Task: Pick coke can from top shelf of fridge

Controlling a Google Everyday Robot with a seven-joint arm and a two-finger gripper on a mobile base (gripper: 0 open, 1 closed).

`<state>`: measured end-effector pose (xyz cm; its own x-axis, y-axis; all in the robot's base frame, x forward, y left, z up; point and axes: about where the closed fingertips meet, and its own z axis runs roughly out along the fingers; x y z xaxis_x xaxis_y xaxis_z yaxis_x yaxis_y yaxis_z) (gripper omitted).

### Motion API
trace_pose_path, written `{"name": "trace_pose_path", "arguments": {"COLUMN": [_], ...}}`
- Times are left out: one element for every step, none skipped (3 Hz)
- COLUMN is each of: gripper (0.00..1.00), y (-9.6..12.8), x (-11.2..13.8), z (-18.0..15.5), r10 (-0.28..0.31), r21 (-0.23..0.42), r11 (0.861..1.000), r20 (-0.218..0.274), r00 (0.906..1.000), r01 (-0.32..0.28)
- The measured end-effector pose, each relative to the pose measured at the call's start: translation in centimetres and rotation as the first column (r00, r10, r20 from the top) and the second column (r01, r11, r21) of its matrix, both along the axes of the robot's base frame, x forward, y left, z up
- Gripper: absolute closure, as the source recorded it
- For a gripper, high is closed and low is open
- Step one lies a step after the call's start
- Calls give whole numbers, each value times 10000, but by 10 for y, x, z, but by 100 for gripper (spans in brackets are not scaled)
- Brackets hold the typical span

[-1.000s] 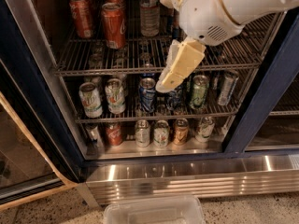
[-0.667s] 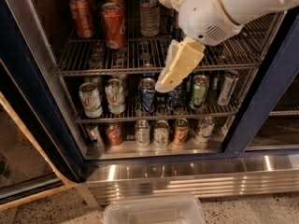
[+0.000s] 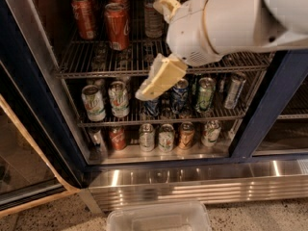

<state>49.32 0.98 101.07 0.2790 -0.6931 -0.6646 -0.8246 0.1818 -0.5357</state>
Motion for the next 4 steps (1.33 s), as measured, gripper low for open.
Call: {"name": "trace_pose_path", "arguments": {"gripper": [0, 0, 0, 0], "y": [26, 26, 26, 32], "x": [24, 37, 37, 44], "z": [9, 27, 27, 31], "r10": [-216, -724, -727, -882], "r21": [1222, 1556, 1555, 2196], "r11": [9924, 9865, 9865, 9744], "r20": [816, 1394, 1397, 1781], "r00": [9964, 9876, 9875, 9801], "r01": [115, 503, 506, 478]}}
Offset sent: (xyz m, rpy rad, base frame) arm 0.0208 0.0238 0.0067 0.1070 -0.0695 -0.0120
